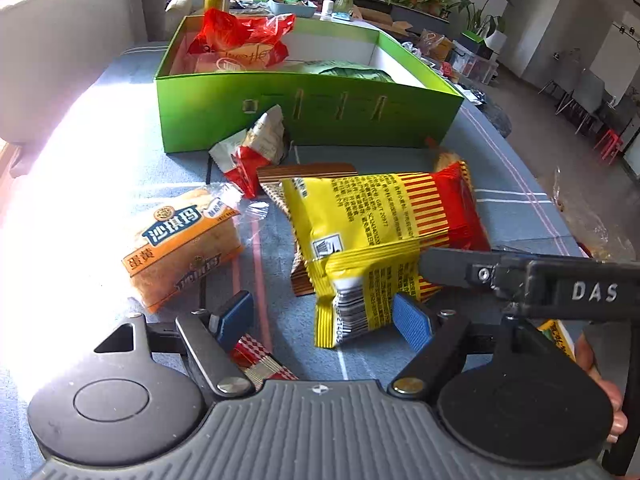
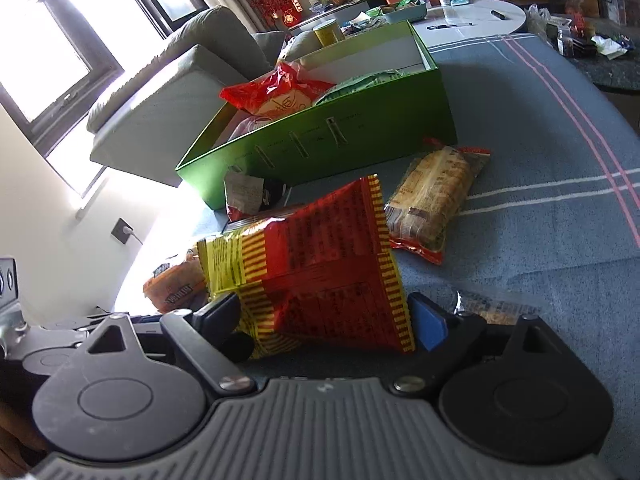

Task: Organize snacks
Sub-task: 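Carry the red-and-yellow chip bag into the green box and release it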

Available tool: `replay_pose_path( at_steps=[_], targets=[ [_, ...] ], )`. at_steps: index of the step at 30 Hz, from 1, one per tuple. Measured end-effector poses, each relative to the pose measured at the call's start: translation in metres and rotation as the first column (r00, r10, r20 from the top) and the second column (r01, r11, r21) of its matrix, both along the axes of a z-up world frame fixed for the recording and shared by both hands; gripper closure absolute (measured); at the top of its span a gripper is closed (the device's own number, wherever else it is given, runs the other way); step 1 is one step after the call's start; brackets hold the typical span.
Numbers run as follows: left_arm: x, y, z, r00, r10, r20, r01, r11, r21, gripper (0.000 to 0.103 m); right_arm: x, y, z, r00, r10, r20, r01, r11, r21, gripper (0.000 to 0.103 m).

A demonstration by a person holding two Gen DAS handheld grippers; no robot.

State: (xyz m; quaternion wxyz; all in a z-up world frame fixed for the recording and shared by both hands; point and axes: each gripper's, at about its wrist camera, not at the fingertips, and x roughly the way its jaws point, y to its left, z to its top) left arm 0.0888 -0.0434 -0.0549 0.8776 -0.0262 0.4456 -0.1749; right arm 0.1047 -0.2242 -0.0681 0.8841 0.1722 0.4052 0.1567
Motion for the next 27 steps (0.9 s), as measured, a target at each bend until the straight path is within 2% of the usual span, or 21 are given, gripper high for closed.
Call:
replay_pose_path(
  at_steps=[3,8,14,20,27],
  targets=[
    [-0.002,0.003,0.002,1.000,0.005,-0.002,-0.005,1.000,0.002,0.030,-0.002,0.003,-0.001,1.000,-0.009,0.009,0.010,0.999,-0.037,0.022],
    [-0.007,0.010,0.013,1.000,-0.004,0.016,0.004,1.000,-0.020,0.030,-0.007,-0.009,0.004,1.000,0.019,0.005,-0.019,0.998,0.053,0.021],
    [-0.007,0.014,0.032,0.998,0.011,0.066,-0.007,0.998,-0.061,0.030,-0.007,-0.023,0.021,0.999,-0.023,0.049,0.018,0.995,0.102,0.020],
    [0.008,0.003,0.026,0.999,0.024,0.035,-0.023,0.999,-0.037,0.030,0.018,-0.018,0.017,1.000,0.001,0.004,-0.001,0.990,0.144,0.020],
    [0.015,-0.008,0.015,1.000,-0.005,0.016,0.006,1.000,-0.023,0.029,0.032,-0.013,0.006,0.998,0.017,-0.056,-0.011,0.995,0.104,0.020]
  ],
)
